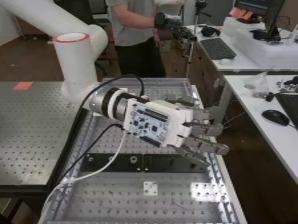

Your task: Grab the chopstick and place it in the clear container

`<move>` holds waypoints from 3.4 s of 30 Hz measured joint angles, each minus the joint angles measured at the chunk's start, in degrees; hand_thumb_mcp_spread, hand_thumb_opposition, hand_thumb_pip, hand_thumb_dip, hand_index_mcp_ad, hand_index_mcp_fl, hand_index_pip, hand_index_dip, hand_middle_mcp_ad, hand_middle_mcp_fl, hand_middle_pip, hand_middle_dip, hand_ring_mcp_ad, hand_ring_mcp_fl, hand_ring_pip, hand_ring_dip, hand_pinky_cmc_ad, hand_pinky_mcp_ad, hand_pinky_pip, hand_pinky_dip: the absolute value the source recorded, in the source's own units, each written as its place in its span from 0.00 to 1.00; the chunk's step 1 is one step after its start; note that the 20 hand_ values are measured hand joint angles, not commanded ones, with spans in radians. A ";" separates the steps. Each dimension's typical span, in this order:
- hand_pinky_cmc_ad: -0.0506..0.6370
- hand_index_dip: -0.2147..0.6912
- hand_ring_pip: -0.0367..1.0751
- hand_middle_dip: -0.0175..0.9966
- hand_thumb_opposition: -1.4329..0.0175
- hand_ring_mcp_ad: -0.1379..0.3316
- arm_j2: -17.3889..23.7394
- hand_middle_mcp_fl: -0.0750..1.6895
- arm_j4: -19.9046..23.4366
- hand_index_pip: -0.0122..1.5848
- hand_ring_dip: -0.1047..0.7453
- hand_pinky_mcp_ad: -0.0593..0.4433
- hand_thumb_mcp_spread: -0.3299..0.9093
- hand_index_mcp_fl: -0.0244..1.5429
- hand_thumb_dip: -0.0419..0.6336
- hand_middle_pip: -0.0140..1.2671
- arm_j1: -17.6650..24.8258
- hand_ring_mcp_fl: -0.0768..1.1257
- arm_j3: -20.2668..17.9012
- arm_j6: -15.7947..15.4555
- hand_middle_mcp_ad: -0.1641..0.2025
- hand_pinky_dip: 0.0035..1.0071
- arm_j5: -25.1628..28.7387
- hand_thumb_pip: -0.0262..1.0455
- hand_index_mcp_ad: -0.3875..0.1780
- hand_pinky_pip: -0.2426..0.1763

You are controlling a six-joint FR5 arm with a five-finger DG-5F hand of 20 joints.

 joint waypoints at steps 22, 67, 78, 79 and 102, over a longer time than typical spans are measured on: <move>0.62 0.44 0.12 0.63 0.43 0.48 -3.98 0.43 -3.76 0.44 0.48 0.71 0.60 0.27 0.52 0.13 0.56 0.29 1.96 4.92 0.61 0.15 1.28 0.70 0.35 0.43; 0.63 0.44 0.12 0.68 0.43 0.48 -8.13 0.53 -8.35 0.58 0.61 0.71 0.70 0.39 0.47 0.19 -0.98 0.43 6.10 7.80 0.61 0.15 -1.34 0.51 0.27 0.53; 0.63 0.44 0.12 0.68 0.43 0.47 -8.43 0.55 -8.43 0.57 0.64 0.70 0.72 0.44 0.47 0.25 -1.33 0.47 6.73 6.98 0.61 0.15 -1.27 0.50 0.26 0.54; 0.62 0.44 0.12 0.68 0.43 0.45 -8.43 0.56 -8.45 0.57 0.64 0.71 0.72 0.44 0.47 0.25 -1.37 0.48 6.73 6.95 0.61 0.15 -1.27 0.50 0.26 0.54; 0.63 0.47 0.12 0.68 0.34 0.44 -8.91 0.59 -8.69 0.59 0.66 0.71 0.78 0.51 0.47 0.27 -1.51 0.50 7.29 7.67 0.61 0.15 -0.84 0.46 0.15 0.59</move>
